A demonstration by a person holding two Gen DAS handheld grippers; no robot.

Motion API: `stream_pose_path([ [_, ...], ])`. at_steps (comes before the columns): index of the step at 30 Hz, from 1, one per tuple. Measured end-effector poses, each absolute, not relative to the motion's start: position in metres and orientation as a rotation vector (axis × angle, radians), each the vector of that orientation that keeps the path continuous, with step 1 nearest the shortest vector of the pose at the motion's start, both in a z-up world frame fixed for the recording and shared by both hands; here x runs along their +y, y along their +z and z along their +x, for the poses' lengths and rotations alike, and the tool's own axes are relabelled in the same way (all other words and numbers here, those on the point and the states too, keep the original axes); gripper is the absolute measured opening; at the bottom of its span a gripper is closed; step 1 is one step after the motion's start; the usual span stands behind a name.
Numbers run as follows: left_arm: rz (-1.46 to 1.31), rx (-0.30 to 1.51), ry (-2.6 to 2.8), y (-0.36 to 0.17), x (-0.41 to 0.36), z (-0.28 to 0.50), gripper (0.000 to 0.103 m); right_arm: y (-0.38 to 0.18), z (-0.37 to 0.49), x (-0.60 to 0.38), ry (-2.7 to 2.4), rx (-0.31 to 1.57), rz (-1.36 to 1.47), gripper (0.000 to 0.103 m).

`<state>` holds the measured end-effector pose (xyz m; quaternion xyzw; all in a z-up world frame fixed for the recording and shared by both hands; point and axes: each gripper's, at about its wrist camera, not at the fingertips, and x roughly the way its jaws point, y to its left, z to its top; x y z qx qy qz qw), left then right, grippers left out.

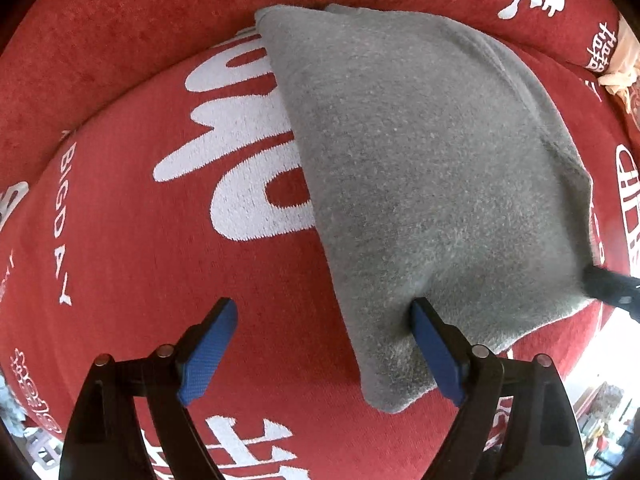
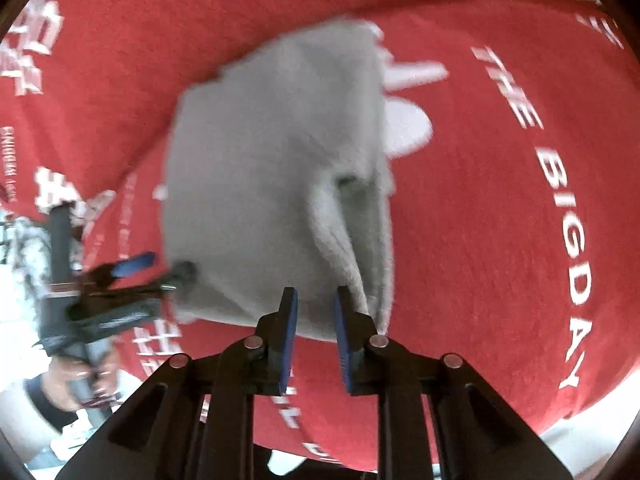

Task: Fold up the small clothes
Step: 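Lower the folded sweater onto the red cloth and open both grippers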

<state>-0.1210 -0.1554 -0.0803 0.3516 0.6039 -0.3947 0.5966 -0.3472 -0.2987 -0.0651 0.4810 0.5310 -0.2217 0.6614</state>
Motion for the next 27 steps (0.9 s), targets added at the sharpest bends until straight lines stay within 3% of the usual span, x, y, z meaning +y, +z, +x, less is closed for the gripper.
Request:
stream_pose_path([
  [3, 0.808, 1.404, -0.92, -0.08, -0.15, -0.125, 0.089, -0.089, -0.364, -0.306, -0.558, 1.19, 1.207, 0.01],
  [7, 0.791, 1.409, -0.93, -0.081, -0.141, -0.123, 0.089, -0.095, -0.386, -0.31, -0.629, 1.106, 1.328, 0.008],
  [9, 0.78, 1.416, -0.93, -0.081, -0.138, -0.122, 0.089, -0.094, -0.393, -0.309, -0.689, 1.142, 1.303, 0.016],
  [17, 0.776, 1.393, -0.92, -0.062, -0.117, -0.123, 0.088, -0.065, -0.416, -0.287, -0.763, 1.056, 1.356, 0.017],
  [27, 0.737, 1.414, -0.926, -0.033, -0.099, -0.12, 0.088, -0.032, -0.389, -0.26, -0.744, 1.004, 1.322, 0.041],
])
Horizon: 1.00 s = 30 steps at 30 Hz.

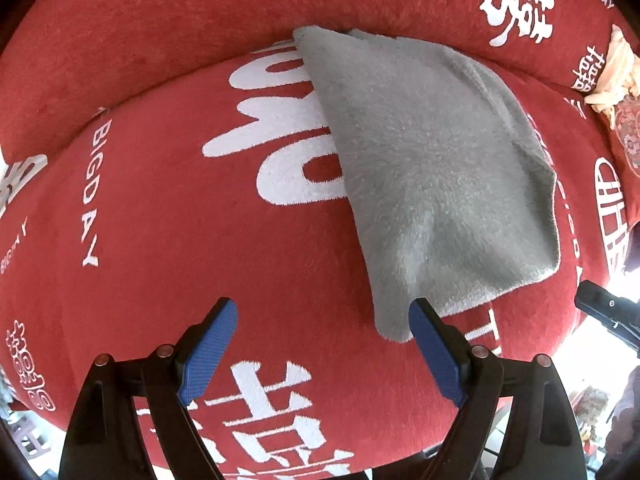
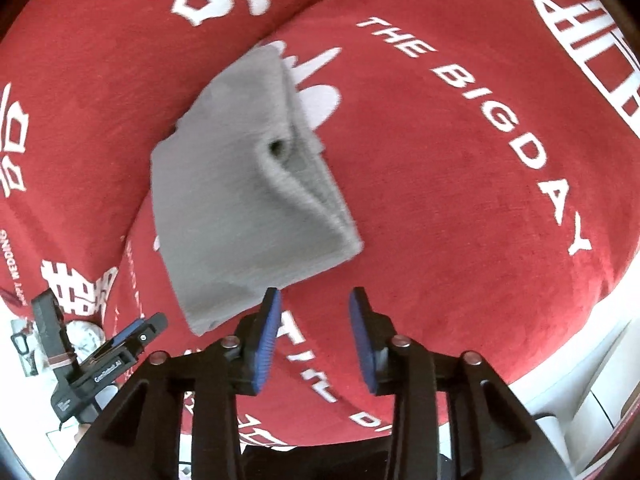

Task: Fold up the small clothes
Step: 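Lower the folded sweater onto the red cloth and open both grippers, then move both open grippers to the edge of the folded grey sweater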

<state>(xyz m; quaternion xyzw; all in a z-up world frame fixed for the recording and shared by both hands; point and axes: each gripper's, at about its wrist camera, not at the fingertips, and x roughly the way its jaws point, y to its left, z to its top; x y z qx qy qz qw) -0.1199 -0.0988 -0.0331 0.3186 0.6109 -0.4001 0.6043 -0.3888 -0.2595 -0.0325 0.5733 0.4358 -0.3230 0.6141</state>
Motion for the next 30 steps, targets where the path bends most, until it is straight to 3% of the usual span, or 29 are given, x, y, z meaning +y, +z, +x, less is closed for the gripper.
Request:
stream_pose_path([
  [7, 0.674, 1.432, -0.935, -0.029, -0.084, -0.105, 0.089, -0.028, -0.361, -0.237, -0.701, 0.998, 1.301, 0.051],
  [8, 0.663, 1.441, -0.933, -0.03, -0.081, -0.103, 0.101, -0.029, -0.357, -0.234, -0.695, 1.001, 1.302, 0.051],
  [9, 0.654, 1.445, -0.925, -0.03, -0.079, -0.101, 0.103, -0.03, -0.356, -0.232, -0.69, 1.002, 1.302, 0.053],
  [15, 0.672, 1.427, -0.893, -0.033, -0.072, -0.093, 0.103, -0.03, -0.345, -0.224, -0.654, 1.026, 1.281, 0.062],
  [30, 0.663, 1.452, -0.756, -0.041, -0.119, -0.091, 0.103, -0.028, -0.337, -0.3, -0.586, 1.063, 1.226, 0.065],
])
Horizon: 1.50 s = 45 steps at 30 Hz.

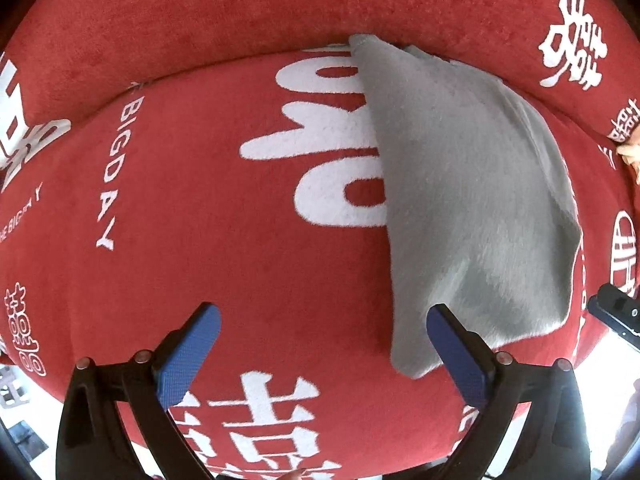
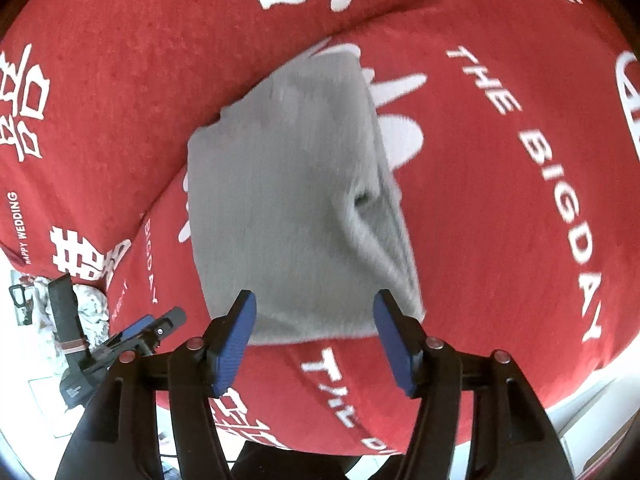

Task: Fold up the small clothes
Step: 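Move both open grippers to the edge of the folded grey sweater, then grasp the sweater edge with both grippers and lift it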

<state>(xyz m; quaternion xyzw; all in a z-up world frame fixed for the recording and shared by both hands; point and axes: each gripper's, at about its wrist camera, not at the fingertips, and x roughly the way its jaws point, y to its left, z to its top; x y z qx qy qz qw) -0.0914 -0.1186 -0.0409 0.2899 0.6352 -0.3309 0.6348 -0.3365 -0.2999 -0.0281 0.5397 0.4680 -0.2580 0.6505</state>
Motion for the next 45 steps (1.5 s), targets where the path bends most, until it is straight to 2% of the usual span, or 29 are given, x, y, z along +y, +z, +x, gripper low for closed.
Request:
stream_pose_path([
  [17, 0.591, 1.492, -0.731, -0.05, -0.164, -0.074, 0.103, -0.052, -0.347, -0.376, -0.557, 1.061, 1.285, 0.065],
  [31, 0.401, 1.624, -0.875, -0.083, -0.201, -0.044, 0.103, -0.112, -0.35, -0.421, -0.376, 0.961, 1.478, 0.067],
  [40, 0.34, 1.733, -1.004, -0.119, -0.231, -0.042, 0.103, -0.145, -0.32, -0.421, -0.152, 0.912, 1.529, 0.068],
  [45, 0.38, 1.705, -1.026, -0.122, -0.242, -0.057, 0.103, -0.15, -0.293, -0.412, -0.061, 0.911, 1.513, 0.069],
])
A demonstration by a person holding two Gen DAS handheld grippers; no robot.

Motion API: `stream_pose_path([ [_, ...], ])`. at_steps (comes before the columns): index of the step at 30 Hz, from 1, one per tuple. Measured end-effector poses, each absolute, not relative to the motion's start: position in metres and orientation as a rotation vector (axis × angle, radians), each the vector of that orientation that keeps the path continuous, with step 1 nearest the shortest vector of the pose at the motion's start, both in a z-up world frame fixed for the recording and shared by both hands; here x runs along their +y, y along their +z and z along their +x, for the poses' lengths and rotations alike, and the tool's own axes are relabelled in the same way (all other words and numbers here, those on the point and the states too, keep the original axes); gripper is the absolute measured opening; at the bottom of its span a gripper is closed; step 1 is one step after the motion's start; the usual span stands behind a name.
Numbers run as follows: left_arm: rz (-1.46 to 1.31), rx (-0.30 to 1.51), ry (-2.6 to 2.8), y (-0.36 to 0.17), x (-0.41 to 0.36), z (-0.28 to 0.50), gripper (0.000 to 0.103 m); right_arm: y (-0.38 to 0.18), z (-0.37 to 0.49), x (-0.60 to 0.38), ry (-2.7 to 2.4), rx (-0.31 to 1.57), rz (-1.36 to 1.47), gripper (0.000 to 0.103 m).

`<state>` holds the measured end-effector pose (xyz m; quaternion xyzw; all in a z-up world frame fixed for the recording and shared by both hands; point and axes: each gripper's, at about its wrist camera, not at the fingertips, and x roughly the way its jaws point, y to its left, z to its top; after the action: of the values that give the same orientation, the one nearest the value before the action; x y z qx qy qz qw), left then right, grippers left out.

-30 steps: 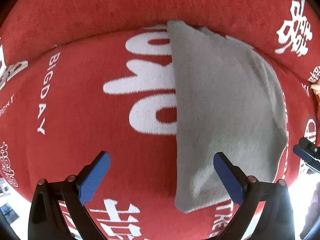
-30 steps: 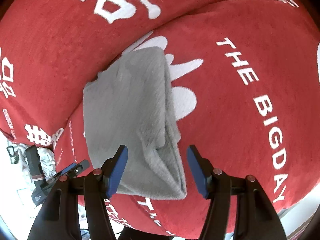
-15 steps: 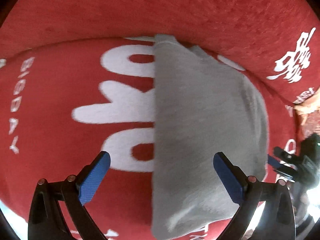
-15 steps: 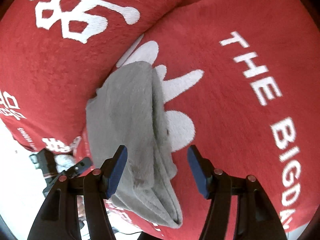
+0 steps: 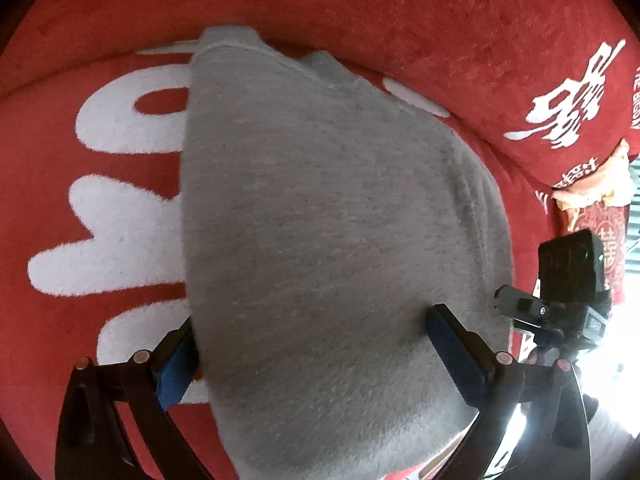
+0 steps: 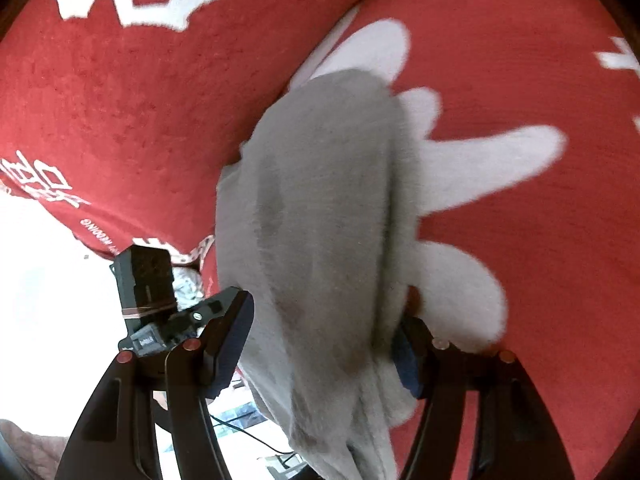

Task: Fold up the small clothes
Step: 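Grasp the sweater edge with both grippers and lift it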

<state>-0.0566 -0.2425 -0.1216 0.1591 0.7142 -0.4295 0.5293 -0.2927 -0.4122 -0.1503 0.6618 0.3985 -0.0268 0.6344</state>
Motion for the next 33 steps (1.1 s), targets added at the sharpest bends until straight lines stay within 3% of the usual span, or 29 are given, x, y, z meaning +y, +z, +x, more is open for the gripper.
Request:
stream_pose_path([
  [4, 0.421, 1.682, -1.005, -0.121, -0.25, -0.067, 0.103, -0.151, -0.282, -0.402, -0.058, 0.892, 1.532, 0.069],
  [5, 0.414, 1.679, -0.998, -0.119, -0.249, -0.067, 0.098, -0.151, -0.281, -0.4, -0.074, 0.894, 1.541, 0.069],
  [7, 0.401, 1.661, -0.986, -0.112, -0.247, -0.07, 0.085, -0.15, -0.282, -0.397, -0.105, 0.902, 1.553, 0.058],
  [8, 0.393, 1.651, -0.99, -0.108, -0.245, -0.07, 0.077, -0.149, -0.283, -0.396, -0.14, 0.924, 1.544, 0.041],
  [12, 0.378, 1.624, -1.034, -0.093, -0.236, -0.07, 0.05, -0.138, -0.289, -0.389, -0.146, 0.866, 1.587, 0.033],
  [14, 0.362, 1.621, -1.058, -0.084, -0.232, -0.068, 0.046, -0.127, -0.288, -0.383, -0.122, 0.836, 1.599, 0.033],
  [25, 0.293, 1.567, -1.123, -0.023, -0.183, -0.058, 0.045, -0.07, -0.279, -0.336, -0.043, 0.774, 1.612, 0.033],
  [33, 0.356, 1.556, -1.053, -0.014, -0.091, -0.028, 0.045, -0.069, -0.247, -0.266, 0.035, 0.842, 1.621, 0.033],
])
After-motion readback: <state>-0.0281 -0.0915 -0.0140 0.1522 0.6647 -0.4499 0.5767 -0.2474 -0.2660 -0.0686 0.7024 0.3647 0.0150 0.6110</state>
